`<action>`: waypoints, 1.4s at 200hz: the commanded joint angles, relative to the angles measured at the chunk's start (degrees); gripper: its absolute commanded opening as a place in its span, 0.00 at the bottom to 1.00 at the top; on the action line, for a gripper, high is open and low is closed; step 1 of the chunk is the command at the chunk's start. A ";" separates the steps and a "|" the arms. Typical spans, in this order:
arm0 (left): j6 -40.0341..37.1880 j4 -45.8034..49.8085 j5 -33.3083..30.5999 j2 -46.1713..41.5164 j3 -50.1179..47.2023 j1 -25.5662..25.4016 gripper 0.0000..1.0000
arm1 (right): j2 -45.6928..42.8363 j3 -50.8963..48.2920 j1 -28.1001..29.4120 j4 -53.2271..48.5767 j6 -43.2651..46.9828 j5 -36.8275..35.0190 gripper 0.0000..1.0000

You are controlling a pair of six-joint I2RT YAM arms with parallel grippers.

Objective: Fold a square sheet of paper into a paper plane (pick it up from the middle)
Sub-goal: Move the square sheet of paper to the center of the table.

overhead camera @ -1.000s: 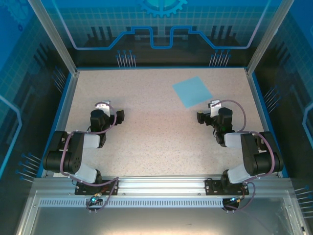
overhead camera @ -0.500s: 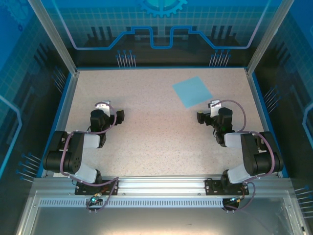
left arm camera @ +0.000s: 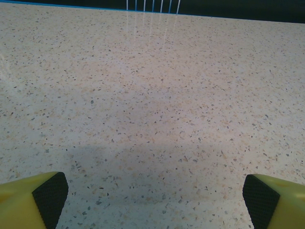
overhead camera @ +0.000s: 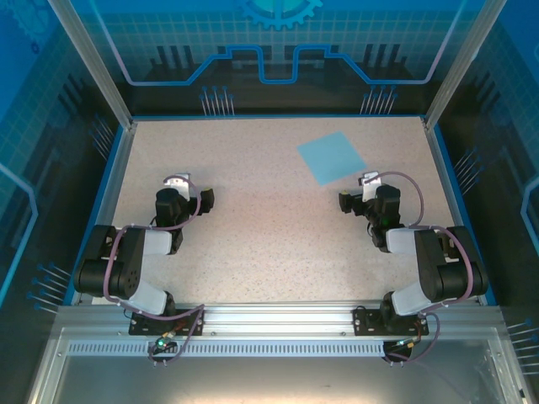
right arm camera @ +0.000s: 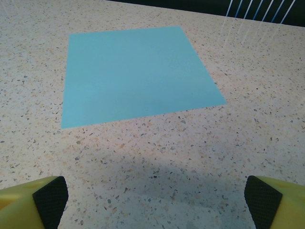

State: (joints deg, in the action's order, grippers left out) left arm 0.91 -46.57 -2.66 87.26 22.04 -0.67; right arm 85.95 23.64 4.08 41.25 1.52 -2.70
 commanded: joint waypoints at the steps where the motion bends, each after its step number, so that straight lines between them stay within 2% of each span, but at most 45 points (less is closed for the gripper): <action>1: -1.11 0.14 1.25 -0.09 1.43 0.67 0.99 | 0.27 1.06 -0.83 1.90 -0.58 0.46 0.99; 109: -1.13 0.13 1.27 -0.23 1.48 0.67 0.99 | 0.29 1.06 -0.82 1.90 -0.62 0.46 0.99; 133: -1.33 4.46 1.91 -2.24 3.06 0.73 0.98 | 0.27 1.06 -0.83 1.90 -0.62 0.42 0.99; 173: 0.68 16.51 1.48 -14.02 4.40 0.68 0.99 | -0.05 1.08 -0.84 2.08 -0.46 0.73 0.99; 180: 2.08 18.62 1.21 -15.95 5.11 0.71 0.99 | -1.75 2.93 -0.72 -3.40 0.41 2.20 0.99; 187: 3.14 20.45 1.29 -17.68 5.95 0.68 0.98 | -3.16 9.17 -0.43 -16.32 0.58 3.16 0.99; 195: 4.34 22.29 1.43 -19.27 7.06 0.67 0.99 | -2.49 17.97 -0.47 -31.76 -3.82 1.33 0.99; 202: 5.34 24.11 1.38 -20.13 8.14 0.69 0.98 | -1.29 23.26 -0.49 -39.27 -6.11 1.30 0.99; 217: 8.83 27.28 0.09 -20.88 10.45 0.84 0.98 | -1.29 25.64 0.27 -40.20 -6.87 3.68 1.00; 230: 12.66 29.79 -0.52 -20.92 12.32 1.23 0.98 | -1.31 28.31 0.30 -42.40 -11.62 4.63 0.99; 262: 27.91 34.85 -1.13 -20.03 14.84 3.40 0.98 | 7.74 42.02 -2.44 -52.98 -19.68 24.99 0.99; 272: 29.21 37.42 1.69 -18.77 16.73 3.92 0.99 | 12.06 46.43 -2.47 -55.88 -20.50 30.41 0.99; 280: 29.50 39.92 3.56 -17.17 18.44 4.01 0.99 | 15.60 50.59 -1.34 -59.28 -19.90 31.00 0.99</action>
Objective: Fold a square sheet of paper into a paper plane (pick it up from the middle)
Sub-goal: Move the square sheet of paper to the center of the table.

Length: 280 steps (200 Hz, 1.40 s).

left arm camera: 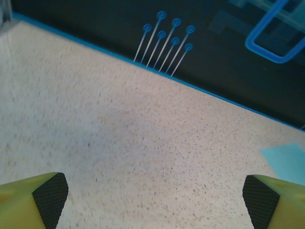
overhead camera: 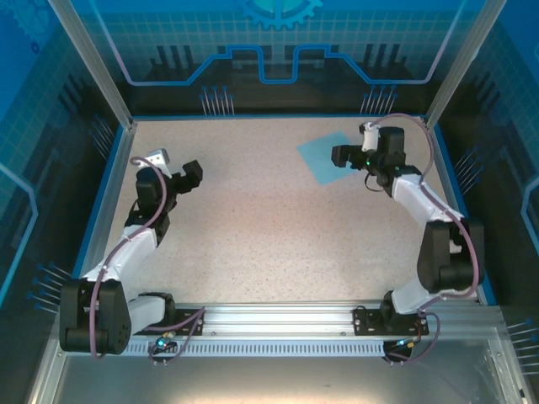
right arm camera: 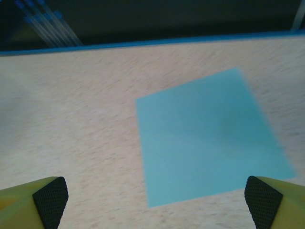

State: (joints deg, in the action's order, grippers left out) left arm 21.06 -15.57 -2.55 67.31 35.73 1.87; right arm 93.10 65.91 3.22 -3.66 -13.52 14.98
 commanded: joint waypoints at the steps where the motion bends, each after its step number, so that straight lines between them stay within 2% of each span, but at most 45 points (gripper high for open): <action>1: 9.35 9.17 3.88 3.03 4.91 1.47 0.99 | 8.45 8.32 -0.49 -14.36 -4.86 13.32 0.99; 17: 9.00 10.45 9.57 6.71 7.02 1.38 0.98 | 14.49 15.23 1.85 -20.43 -3.43 10.34 0.99; 35: 9.01 11.33 13.36 10.21 8.52 0.82 0.98 | 21.25 22.09 3.03 -25.60 -4.15 10.63 0.99; 70: 7.10 13.71 14.24 12.70 9.93 -2.26 0.99 | 29.31 29.16 5.63 -29.40 -3.57 7.07 0.99; 84: 6.09 15.07 14.04 13.02 10.38 -3.79 0.98 | 32.40 32.24 6.00 -32.31 -3.38 7.93 0.98; 100: 5.22 16.03 14.13 12.86 10.29 -4.83 0.99 | 33.89 32.44 6.68 -33.51 -3.11 6.46 0.96; 152: 5.40 17.80 14.90 8.26 6.27 -6.38 0.99 | 28.92 21.10 9.02 -32.98 -3.97 2.70 0.96; 186: 6.39 18.50 15.98 3.92 2.36 -7.84 0.99 | 20.14 8.17 12.32 -27.50 -8.31 -0.54 0.94; 216: 7.63 18.51 16.43 -0.01 -1.12 -9.33 0.99 | 12.15 -1.34 17.09 -21.37 -12.92 1.84 0.94; 238: 7.95 17.95 17.17 -1.54 -2.41 -10.73 0.98 | 7.69 -0.20 18.78 -23.14 -12.43 -3.29 0.97; 269: 7.09 17.11 18.84 -0.67 -2.11 -13.25 0.99 | 7.39 6.29 18.42 -27.69 -8.86 -13.15 0.99; 280: 6.72 16.70 19.05 0.06 -1.76 -14.66 0.98 | 7.64 6.79 17.73 -24.91 -7.26 -12.66 0.99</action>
State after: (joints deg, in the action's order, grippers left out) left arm 28.18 1.78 13.85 66.83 33.89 -10.57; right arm 101.89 69.38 22.09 -29.12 -23.68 7.94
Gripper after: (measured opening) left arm 0.986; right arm 0.993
